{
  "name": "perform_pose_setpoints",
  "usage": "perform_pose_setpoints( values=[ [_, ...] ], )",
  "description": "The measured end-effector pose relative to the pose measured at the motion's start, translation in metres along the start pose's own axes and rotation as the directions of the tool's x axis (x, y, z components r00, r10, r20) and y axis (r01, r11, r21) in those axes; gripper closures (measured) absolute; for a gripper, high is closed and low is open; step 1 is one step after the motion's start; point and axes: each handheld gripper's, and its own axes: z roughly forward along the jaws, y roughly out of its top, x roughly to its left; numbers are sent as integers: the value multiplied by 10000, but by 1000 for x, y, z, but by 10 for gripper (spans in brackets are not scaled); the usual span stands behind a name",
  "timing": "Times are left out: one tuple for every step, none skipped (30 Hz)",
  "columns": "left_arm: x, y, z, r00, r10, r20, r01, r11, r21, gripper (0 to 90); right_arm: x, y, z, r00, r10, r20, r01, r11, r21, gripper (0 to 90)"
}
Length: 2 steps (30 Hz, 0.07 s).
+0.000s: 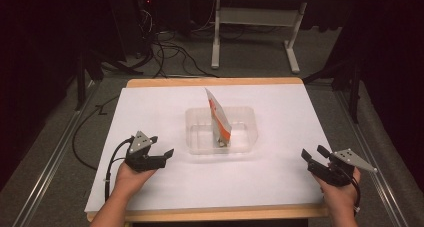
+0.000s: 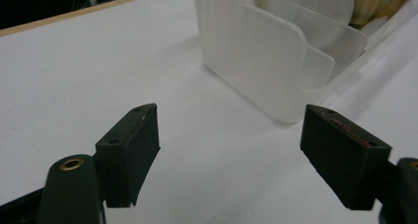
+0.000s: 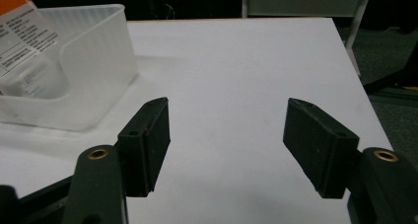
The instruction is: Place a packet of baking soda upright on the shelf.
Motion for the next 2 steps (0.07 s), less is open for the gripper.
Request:
perform_pose_setpoints(
  values=[
    [0, 0, -1, 10000, -5, 6, 5, 10000, -39, 233, 1, 0, 0, 10000, -32, -12, 32, 10000, 35, 338],
    [0, 0, -1, 10000, -6, 28, 6, 10000, -67, 233, 4, 1, 0, 9999, -111, -7, 111, 9999, 66, 331]
  ],
)
